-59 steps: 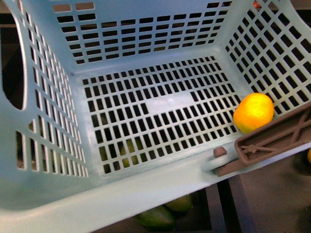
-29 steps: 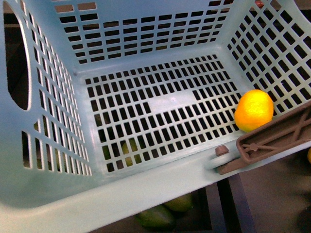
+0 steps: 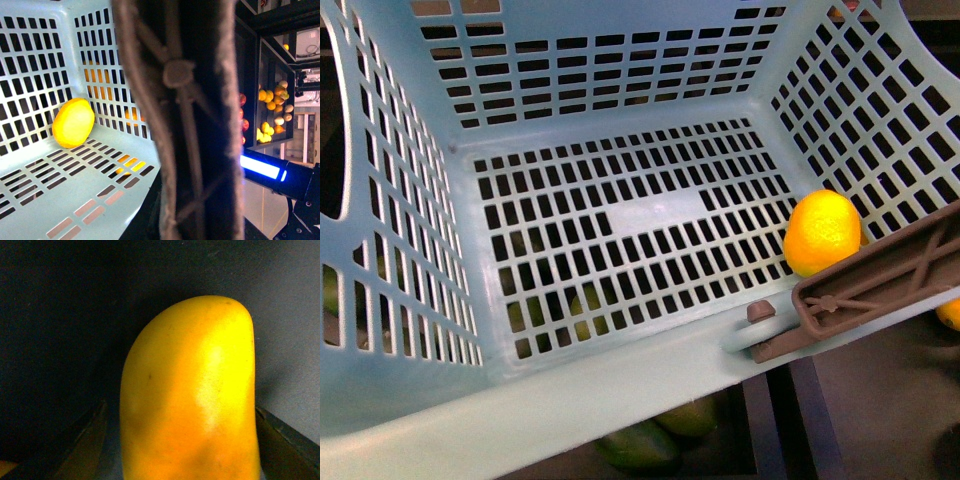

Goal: Pick lemon and mango into basket

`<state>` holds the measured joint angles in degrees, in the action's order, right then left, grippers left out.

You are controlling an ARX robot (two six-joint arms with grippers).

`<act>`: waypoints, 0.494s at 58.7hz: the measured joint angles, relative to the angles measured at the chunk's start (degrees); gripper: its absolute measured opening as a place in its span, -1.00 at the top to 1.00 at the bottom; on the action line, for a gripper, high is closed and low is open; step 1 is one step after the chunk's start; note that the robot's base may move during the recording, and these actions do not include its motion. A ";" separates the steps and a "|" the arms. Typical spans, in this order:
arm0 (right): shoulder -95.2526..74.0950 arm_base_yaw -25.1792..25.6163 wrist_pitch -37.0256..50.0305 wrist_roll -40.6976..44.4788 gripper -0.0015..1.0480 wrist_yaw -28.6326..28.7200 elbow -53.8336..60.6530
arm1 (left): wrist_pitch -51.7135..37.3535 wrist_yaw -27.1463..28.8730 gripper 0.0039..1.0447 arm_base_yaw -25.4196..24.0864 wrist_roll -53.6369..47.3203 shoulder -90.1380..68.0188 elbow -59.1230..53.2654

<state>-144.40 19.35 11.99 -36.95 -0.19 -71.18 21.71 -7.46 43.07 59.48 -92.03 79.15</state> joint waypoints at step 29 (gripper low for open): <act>29.68 4.17 11.23 6.36 -0.12 9.09 23.65 | 0.00 0.00 0.90 0.00 0.00 0.00 0.00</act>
<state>-114.72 23.53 23.22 -30.59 8.91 -47.53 21.71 -7.46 43.07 59.48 -92.03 79.15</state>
